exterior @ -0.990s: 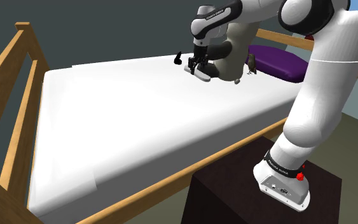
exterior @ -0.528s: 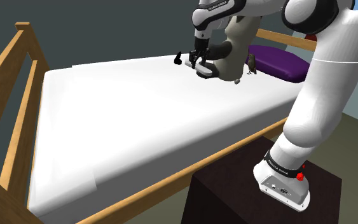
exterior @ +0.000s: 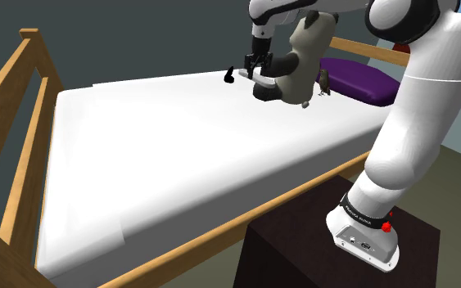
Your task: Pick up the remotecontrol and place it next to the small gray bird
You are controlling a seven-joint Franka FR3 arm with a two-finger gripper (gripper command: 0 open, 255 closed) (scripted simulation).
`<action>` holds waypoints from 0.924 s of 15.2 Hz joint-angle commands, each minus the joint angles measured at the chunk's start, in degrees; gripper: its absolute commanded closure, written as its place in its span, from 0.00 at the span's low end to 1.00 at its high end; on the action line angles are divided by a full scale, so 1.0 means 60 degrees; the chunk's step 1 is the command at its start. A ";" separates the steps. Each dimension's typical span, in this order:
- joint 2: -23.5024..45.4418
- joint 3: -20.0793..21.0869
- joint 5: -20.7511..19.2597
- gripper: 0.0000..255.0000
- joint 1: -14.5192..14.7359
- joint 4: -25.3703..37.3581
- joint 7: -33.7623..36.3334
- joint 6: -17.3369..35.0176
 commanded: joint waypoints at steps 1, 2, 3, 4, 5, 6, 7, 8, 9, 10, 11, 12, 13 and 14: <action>-0.0051 -0.0005 -0.0005 1.00 -0.0004 0.0196 -0.0006 -0.0247; -0.0058 -0.0005 -0.0006 1.00 -0.0004 0.0315 -0.0007 -0.0373; -0.0064 -0.0006 -0.0007 1.00 -0.0005 0.0437 -0.0008 -0.0499; -0.0066 -0.0007 -0.0007 1.00 -0.0006 0.0561 -0.0009 -0.0627; -0.0067 -0.0008 -0.0007 1.00 -0.0007 0.0689 -0.0010 -0.0755; -0.0065 -0.0008 -0.0007 1.00 -0.0009 0.0819 -0.0011 -0.0884; -0.0061 -0.0009 -0.0007 1.00 -0.0010 0.0953 -0.0013 -0.1014; -0.0055 -0.0010 -0.0006 1.00 -0.0012 0.1090 -0.0015 -0.1145; -0.0046 -0.0011 -0.0005 1.00 -0.0013 0.1231 -0.0017 -0.1276; -0.0035 -0.0012 -0.0003 1.00 -0.0015 0.1375 -0.0019 -0.1409; -0.0027 -0.0012 -0.0002 1.00 -0.0017 0.1457 -0.0020 -0.1484; -0.0203 -0.0088 -0.0008 1.00 -0.0122 0.1219 -0.0204 -0.1420; -0.0370 -0.0166 -0.0015 1.00 -0.0228 0.0997 -0.0390 -0.1361; -0.0527 -0.0247 -0.0023 1.00 -0.0334 0.0790 -0.0578 -0.1308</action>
